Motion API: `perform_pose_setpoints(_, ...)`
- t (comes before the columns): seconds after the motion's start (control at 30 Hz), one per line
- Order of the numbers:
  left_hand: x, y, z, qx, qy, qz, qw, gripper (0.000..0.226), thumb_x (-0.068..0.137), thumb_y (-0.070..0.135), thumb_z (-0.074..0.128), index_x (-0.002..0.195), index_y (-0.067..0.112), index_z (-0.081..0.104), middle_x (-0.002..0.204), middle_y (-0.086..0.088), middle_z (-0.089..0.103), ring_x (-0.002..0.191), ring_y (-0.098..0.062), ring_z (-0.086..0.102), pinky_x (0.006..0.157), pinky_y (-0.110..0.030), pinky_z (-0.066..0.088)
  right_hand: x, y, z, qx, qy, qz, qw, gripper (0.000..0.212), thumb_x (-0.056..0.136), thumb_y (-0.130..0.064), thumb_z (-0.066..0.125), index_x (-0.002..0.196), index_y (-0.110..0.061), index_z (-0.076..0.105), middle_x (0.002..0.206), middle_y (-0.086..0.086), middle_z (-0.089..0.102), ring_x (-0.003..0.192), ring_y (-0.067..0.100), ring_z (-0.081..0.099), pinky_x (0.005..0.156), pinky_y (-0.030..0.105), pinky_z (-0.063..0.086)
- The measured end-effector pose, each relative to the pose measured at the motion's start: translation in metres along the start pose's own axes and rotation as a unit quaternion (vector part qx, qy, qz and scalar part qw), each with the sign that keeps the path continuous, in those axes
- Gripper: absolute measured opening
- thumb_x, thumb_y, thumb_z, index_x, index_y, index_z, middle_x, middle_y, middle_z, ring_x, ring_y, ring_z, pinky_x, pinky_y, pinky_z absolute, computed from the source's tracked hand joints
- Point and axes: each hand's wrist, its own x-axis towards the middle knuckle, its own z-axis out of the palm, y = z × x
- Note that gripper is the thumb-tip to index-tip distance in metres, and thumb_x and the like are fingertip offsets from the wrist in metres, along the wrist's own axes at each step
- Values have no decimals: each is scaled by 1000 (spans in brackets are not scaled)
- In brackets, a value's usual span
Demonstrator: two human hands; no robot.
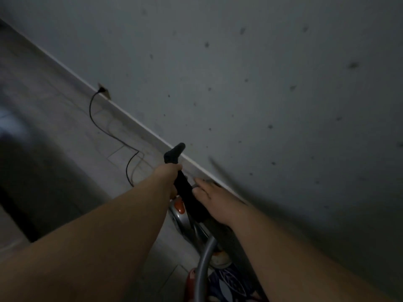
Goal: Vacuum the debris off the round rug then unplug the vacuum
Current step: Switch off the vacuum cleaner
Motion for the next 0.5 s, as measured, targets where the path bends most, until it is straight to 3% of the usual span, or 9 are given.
perform_pose_setpoints(0.07,31,-11,4,-13,5,-31,999,19,94,14,55,109,2,53,77,-11,55,70,-24,58,64,-41,50,33,25,3,11,9,7,1000,54,104,-40,31,154,-20,26,153,11,39,140,30,36,116,41,28)
perform_pose_setpoints(0.17,72,-28,9,-27,18,-63,997,11,94,15,56,94,4,53,85,-12,59,80,-28,61,85,-49,51,80,59,4,33,21,32,999,53,105,-37,33,154,-19,26,150,12,43,135,30,43,112,38,35)
perform_pose_setpoints(0.27,111,-48,9,-53,29,-64,996,11,96,13,52,86,7,52,84,-12,56,78,-28,58,92,-50,46,122,96,5,29,33,99,994,57,106,-35,31,157,-17,13,160,7,25,142,25,31,113,34,26)
perform_pose_setpoints(0.37,149,-69,4,-57,57,-42,996,9,97,11,48,104,8,53,86,-14,59,75,-28,59,79,-45,53,156,136,22,-8,25,144,989,60,107,-32,31,157,-14,5,164,5,9,149,24,16,118,36,17)
perform_pose_setpoints(0.5,199,-101,-3,-13,97,-35,995,25,97,13,45,120,6,53,72,-12,55,60,-24,51,54,-31,44,200,175,59,-76,-25,159,984,64,106,-33,33,157,-11,1,165,7,-2,151,23,4,120,35,10)
